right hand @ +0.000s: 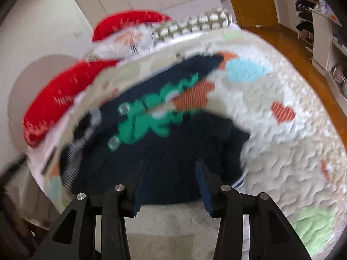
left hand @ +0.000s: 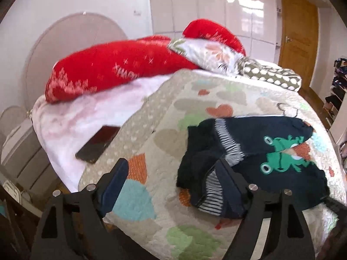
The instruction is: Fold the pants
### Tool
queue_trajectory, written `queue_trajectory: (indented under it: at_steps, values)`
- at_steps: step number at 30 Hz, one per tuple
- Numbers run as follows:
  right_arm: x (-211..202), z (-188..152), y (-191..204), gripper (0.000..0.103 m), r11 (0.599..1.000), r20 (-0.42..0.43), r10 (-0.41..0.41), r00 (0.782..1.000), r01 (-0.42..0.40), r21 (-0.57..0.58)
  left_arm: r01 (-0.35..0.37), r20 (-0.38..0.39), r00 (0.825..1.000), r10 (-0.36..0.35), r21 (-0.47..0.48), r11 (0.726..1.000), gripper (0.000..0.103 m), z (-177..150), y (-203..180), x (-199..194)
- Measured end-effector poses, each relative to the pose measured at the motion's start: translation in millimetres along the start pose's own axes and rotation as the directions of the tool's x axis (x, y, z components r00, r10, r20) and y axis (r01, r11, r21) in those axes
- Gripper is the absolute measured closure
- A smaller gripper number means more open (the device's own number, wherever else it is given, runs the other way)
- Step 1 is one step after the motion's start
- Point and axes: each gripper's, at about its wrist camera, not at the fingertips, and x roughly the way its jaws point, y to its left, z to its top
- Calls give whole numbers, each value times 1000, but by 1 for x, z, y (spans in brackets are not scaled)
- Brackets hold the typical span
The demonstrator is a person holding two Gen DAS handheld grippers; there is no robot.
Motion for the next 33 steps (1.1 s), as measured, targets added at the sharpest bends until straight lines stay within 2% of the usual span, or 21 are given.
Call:
queue_trajectory:
  at_steps: [2, 3, 5, 7, 21, 24, 33]
  values:
    - [19, -11, -6, 54, 999, -66, -30, 997, 31, 17, 5, 17, 1000, -6, 18, 1000, 19, 1, -5, -8]
    - [22, -16, -10, 54, 999, -71, -25, 997, 27, 27, 6, 22, 1000, -7, 27, 1000, 19, 1, -7, -10]
    - [20, -21, -11, 54, 1000, -41, -18, 999, 19, 24, 9, 24, 1000, -10, 37, 999, 19, 1, -10, -13]
    - [20, -22, -9, 53, 999, -47, -32, 998, 32, 0, 20, 17, 1000, -20, 38, 999, 19, 1, -12, -12]
    - [25, -30, 7, 33, 992, -27, -70, 997, 66, -108, 73, -49, 996, -73, 17, 997, 19, -4, -13, -1]
    - [27, -26, 8, 26, 993, -45, -61, 997, 56, -100, 66, -25, 998, -65, 17, 998, 19, -2, -11, -6]
    - [32, -26, 18, 23, 987, -48, -102, 994, 95, -126, 75, -4, 997, -75, 7, 997, 19, -3, -3, -10]
